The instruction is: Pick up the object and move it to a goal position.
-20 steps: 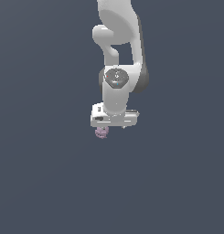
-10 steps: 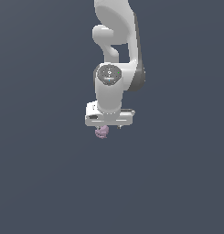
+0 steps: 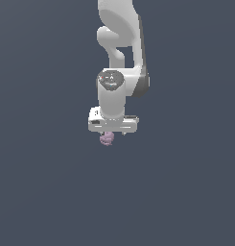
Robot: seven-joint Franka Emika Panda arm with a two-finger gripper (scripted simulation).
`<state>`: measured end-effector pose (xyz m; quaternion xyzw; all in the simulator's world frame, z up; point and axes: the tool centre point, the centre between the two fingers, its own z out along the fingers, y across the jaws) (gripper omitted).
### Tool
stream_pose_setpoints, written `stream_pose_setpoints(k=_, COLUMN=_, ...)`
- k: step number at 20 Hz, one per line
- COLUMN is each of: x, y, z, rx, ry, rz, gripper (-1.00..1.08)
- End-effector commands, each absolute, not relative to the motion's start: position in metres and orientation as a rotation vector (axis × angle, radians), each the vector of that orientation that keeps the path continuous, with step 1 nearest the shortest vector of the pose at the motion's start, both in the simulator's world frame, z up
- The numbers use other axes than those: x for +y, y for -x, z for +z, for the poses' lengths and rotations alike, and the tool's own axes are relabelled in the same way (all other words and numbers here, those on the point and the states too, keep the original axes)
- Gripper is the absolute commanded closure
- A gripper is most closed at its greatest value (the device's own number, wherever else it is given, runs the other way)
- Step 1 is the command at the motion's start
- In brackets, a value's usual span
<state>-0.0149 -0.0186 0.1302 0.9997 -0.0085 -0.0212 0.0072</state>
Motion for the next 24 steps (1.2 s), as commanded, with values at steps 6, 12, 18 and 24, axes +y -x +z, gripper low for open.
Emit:
stream_pose_setpoints(k=6, x=-0.038, y=0.034, z=0.106, rx=-0.287, ry=-3.124, rz=-0.028, gripper=-0.92)
stream_pose_setpoints(k=12, x=-0.049, y=0.047, z=0.093, rx=-0.442, ry=-3.11, rz=-0.006, gripper=-0.92)
stream_pose_setpoints(k=18, x=-0.051, y=0.05, z=0.09, rx=-0.473, ry=-3.105, rz=-0.003, gripper=-0.92)
stream_pose_setpoints(k=24, x=-0.052, y=0.05, z=0.078, rx=-0.476, ry=-3.105, rz=-0.002, gripper=-0.92)
